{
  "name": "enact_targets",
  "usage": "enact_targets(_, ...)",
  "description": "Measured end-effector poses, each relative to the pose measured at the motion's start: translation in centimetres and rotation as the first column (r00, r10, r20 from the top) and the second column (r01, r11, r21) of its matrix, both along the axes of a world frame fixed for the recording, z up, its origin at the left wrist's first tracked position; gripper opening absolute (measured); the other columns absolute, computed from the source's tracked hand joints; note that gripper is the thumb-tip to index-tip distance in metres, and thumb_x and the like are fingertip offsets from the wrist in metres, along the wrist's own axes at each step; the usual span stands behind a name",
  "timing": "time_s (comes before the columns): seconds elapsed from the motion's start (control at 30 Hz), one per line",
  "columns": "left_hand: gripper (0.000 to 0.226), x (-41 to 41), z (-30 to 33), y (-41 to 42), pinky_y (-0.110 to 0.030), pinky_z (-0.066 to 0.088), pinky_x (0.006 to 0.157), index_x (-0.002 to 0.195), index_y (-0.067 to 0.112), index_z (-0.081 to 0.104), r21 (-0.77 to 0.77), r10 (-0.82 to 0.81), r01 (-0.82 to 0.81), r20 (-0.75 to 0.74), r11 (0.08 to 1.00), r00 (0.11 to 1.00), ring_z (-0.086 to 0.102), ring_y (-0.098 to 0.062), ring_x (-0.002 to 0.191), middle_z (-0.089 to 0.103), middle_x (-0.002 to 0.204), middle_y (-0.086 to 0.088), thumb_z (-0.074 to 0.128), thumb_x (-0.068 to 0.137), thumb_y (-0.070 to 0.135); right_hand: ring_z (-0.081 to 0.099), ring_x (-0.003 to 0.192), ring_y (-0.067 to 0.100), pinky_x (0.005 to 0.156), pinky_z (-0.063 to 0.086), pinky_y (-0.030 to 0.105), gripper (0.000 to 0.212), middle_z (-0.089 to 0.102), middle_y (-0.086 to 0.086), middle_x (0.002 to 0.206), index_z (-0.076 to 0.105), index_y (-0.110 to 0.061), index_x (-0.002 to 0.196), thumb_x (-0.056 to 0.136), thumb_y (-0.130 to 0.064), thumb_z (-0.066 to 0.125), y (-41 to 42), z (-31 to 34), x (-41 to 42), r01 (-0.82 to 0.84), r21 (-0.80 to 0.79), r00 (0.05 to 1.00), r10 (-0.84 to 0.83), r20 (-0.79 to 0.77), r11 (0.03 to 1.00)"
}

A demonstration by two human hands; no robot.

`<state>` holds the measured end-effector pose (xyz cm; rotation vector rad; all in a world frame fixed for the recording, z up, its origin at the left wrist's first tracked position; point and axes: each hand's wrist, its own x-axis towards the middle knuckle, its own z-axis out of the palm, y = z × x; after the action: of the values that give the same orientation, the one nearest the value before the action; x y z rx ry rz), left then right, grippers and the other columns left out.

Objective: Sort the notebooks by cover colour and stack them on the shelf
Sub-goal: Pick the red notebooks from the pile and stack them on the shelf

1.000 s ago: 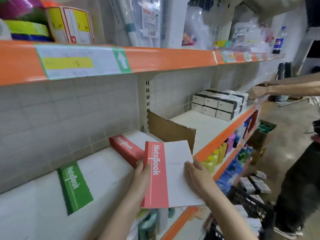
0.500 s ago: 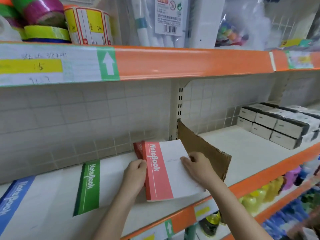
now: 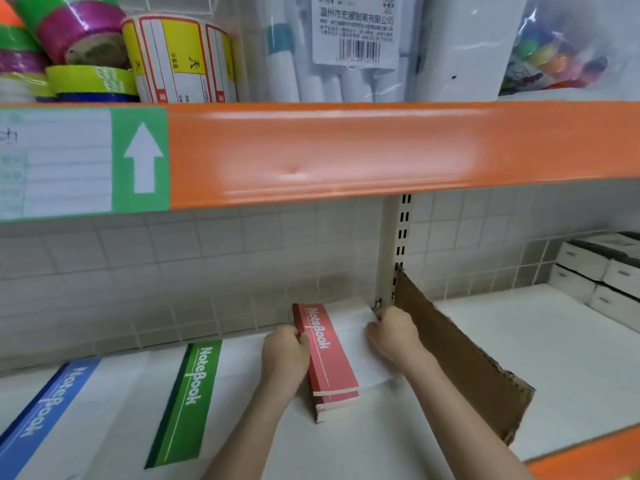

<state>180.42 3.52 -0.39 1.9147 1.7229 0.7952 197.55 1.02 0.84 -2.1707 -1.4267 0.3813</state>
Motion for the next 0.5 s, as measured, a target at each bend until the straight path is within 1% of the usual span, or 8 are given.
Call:
enact_targets(0.07, 0.034, 0.2, -0.3, 0.0, -0.017, 0.03, 0.044, 0.061, 0.012, 0.047, 0.02, 0.005, -0.005, 0.0, 1.0, 1.0, 0.046, -0.015, 0.062, 0.056, 0.071, -0.003, 0.047, 0.094, 0.016, 0.06, 0.098, 0.032, 0.067, 0.04, 0.026, 0.016, 0.061, 0.017, 0.102, 0.057, -0.001, 0.094, 0.093, -0.013, 0.046, 0.5, -0.4, 0.2, -0.004, -0.002, 1.0, 0.004, 0.03, 1.0)
enact_targets(0.17, 0.042, 0.4, -0.8, -0.1, -0.012, 0.035, 0.045, 0.053, 0.016, 0.037, 0.065, 0.032, -0.033, 0.018, 0.997, 0.999, 0.042, -0.009, 0.052, 0.047, 0.058, 0.003, 0.048, 0.094, 0.014, 0.057, 0.102, 0.032, 0.08, 0.047, 0.031, 0.023, 0.057, 0.02, 0.114, 0.057, 0.003, 0.105, 0.094, -0.012, 0.044, 0.5, -1.2, 0.1, 0.007, 0.012, 0.999, -0.008, 0.054, 1.0)
enact_targets(0.2, 0.041, 0.5, -1.0, -0.2, -0.01, 0.035, 0.044, 0.054, 0.015, 0.04, 0.07, 0.041, -0.043, 0.026, 0.997, 0.999, 0.042, -0.006, 0.05, 0.048, 0.059, 0.003, 0.048, 0.094, 0.014, 0.057, 0.103, 0.032, 0.083, 0.047, 0.031, 0.025, 0.056, 0.02, 0.118, 0.056, 0.003, 0.109, 0.094, -0.011, 0.042, 0.4, -1.4, 0.0, 0.008, 0.025, 0.998, -0.01, 0.055, 1.0)
enact_targets(0.27, 0.033, 0.5, -1.3, -0.1, -0.011, 0.033, 0.041, 0.064, 0.01, 0.053, 0.076, 0.047, -0.048, 0.009, 0.996, 0.999, 0.045, -0.006, 0.053, 0.059, 0.072, -0.002, 0.047, 0.095, 0.017, 0.056, 0.106, 0.032, 0.083, 0.045, 0.031, 0.029, 0.05, 0.02, 0.127, 0.053, 0.002, 0.116, 0.095, -0.012, 0.04, 0.2, -1.7, -0.2, 0.015, 0.04, 0.997, -0.018, 0.075, 0.999)
enact_targets(0.33, 0.026, 0.4, -1.6, 0.0, -0.013, 0.03, 0.048, 0.076, 0.01, 0.06, 0.087, 0.044, -0.042, -0.024, 0.995, 0.999, 0.051, -0.01, 0.063, 0.065, 0.086, -0.005, 0.046, 0.095, 0.019, 0.051, 0.113, 0.031, 0.088, 0.043, 0.029, 0.033, 0.046, 0.019, 0.132, 0.052, 0.001, 0.123, 0.095, -0.014, 0.039, 0.0, -2.1, -0.2, 0.016, 0.043, 0.993, -0.021, 0.118, 0.999)
enact_targets(0.37, 0.025, 0.4, -1.7, 0.0, -0.017, 0.032, 0.052, 0.078, 0.01, 0.061, 0.088, 0.039, -0.037, -0.023, 0.995, 0.999, 0.052, -0.012, 0.067, 0.067, 0.089, -0.006, 0.046, 0.095, 0.02, 0.049, 0.116, 0.03, 0.089, 0.041, 0.028, 0.034, 0.046, 0.019, 0.133, 0.052, 0.0, 0.123, 0.095, -0.014, 0.038, 0.0, -2.2, -0.1, 0.01, 0.047, 0.992, -0.016, 0.122, 0.999)
enact_targets(0.43, 0.026, 0.3, -1.9, 0.1, -0.017, 0.036, 0.053, 0.082, 0.007, 0.064, 0.08, 0.025, -0.025, 0.003, 0.996, 1.0, 0.056, -0.014, 0.07, 0.069, 0.089, -0.005, 0.046, 0.096, 0.02, 0.051, 0.114, 0.03, 0.087, 0.041, 0.028, 0.03, 0.05, 0.021, 0.128, 0.054, 0.001, 0.116, 0.094, -0.013, 0.038, 0.1, -2.4, 0.1, -0.015, 0.039, 0.996, 0.012, 0.086, 0.999)
enact_targets(0.5, 0.029, 0.3, -2.1, 0.1, -0.018, 0.043, 0.054, 0.084, 0.003, 0.066, 0.078, 0.021, -0.024, 0.034, 0.997, 0.999, 0.061, -0.017, 0.071, 0.071, 0.087, -0.006, 0.046, 0.097, 0.019, 0.055, 0.108, 0.032, 0.081, 0.043, 0.029, 0.022, 0.055, 0.022, 0.121, 0.053, 0.001, 0.102, 0.095, -0.013, 0.038, 0.2, -2.4, 0.3, -0.048, 0.009, 0.999, 0.048, 0.022, 0.999)
